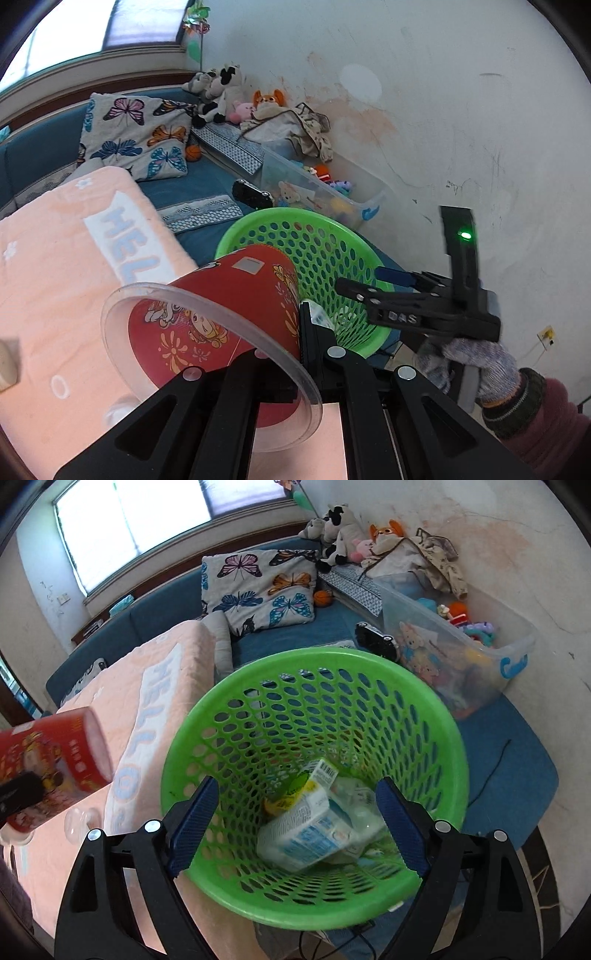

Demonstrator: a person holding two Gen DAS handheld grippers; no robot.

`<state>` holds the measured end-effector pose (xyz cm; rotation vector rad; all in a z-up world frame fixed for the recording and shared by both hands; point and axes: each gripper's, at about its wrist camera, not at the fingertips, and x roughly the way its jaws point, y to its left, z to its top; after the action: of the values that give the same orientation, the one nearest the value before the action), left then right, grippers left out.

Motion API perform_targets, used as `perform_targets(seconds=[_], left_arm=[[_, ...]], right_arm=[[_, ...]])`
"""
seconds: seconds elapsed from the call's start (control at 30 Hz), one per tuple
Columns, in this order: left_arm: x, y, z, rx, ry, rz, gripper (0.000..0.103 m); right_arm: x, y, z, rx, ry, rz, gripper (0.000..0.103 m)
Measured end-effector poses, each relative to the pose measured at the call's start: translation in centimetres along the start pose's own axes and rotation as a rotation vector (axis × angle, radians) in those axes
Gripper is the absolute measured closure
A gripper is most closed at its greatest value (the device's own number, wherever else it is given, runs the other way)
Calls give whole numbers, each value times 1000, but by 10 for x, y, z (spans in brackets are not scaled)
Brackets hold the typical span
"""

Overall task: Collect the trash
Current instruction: 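Drop the milk carton into the basket with the right tool while the left tool carries the red cup, then open the left tool to drop the red paper cup into the basket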

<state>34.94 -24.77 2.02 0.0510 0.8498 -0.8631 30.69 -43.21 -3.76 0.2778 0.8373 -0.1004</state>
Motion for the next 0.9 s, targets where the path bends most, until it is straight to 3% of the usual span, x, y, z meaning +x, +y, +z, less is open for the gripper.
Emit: perform_targets(seconds=[0.47,0.9], left_arm=[[80,-32,19,45,125,-20,101],[107,-29,25,0,181,-53,93]], right_arm=[[-44,-37,-24,28,-62,-27,17],[-43,-46,-33,54,-53,-29,17]])
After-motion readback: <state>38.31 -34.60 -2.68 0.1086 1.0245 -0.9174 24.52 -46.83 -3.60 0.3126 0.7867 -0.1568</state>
